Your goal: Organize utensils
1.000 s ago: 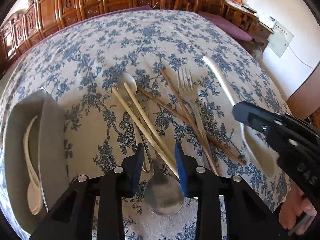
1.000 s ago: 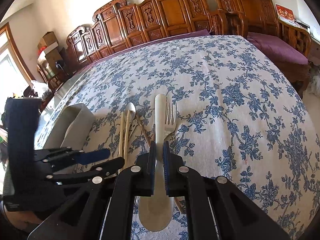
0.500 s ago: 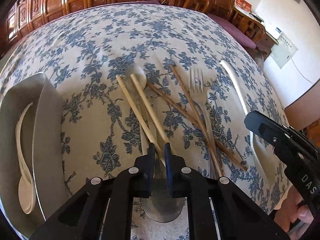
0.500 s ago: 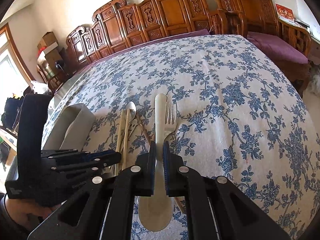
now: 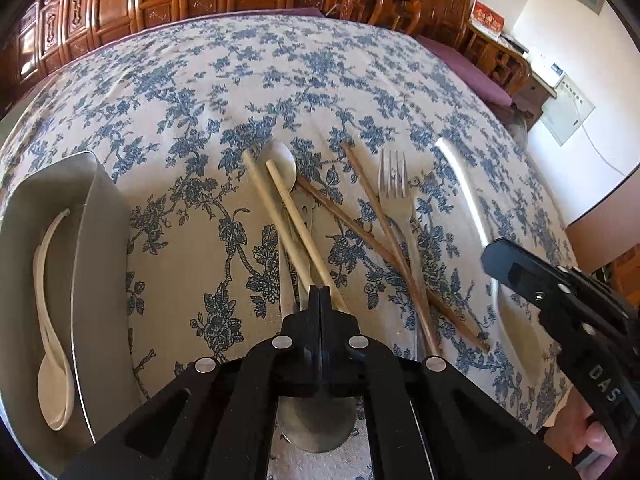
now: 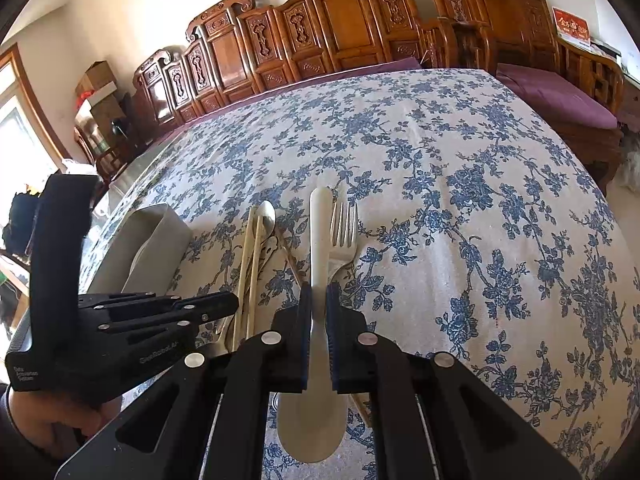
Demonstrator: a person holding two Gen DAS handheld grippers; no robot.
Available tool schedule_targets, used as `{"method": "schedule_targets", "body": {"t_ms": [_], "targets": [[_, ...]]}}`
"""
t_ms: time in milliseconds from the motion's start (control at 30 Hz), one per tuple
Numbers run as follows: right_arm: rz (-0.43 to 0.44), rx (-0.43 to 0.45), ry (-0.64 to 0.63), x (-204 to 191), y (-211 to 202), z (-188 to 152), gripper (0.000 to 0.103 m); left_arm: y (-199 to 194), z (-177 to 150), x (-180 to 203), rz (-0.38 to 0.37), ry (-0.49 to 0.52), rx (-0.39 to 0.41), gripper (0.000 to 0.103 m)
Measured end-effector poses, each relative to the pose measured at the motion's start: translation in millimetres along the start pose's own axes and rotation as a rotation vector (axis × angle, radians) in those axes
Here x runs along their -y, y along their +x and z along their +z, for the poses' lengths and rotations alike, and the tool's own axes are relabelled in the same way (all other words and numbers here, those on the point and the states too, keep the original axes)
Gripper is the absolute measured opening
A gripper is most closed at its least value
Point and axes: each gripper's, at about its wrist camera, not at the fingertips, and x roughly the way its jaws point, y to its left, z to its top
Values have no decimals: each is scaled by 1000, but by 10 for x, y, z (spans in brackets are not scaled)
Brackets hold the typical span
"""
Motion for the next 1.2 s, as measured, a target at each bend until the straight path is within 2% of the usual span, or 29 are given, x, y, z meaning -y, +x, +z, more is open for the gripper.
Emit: {"method": "schedule_targets", "body": {"t_ms": [233, 367, 467, 567, 633, 733, 933, 1200], "targets": [[3, -7, -21, -78, 22, -1, 9, -37, 31, 5, 12, -2, -3, 0], [-3, -11, -25, -83, 31, -11, 9, -39, 69, 25, 54, 25, 9, 2], [-5, -10, -19, -67, 30, -12, 9, 21, 92, 14, 58, 26, -12, 3], [-5, -12, -23, -72, 37, -10, 9, 88, 91, 1, 43, 18, -31, 4], [-4, -12, -24, -73, 38, -10, 9, 118, 101, -5, 35, 19, -29, 11], [-4, -12, -23, -81, 37, -15, 9, 170, 130, -27, 16, -9, -54, 12], [-5, -12, -23, -72, 38, -10, 9, 199, 153, -37, 26, -14, -55, 10], [-2, -14, -32, -95, 50, -4, 9, 128, 133, -47, -1, -21, -25, 5]]}}
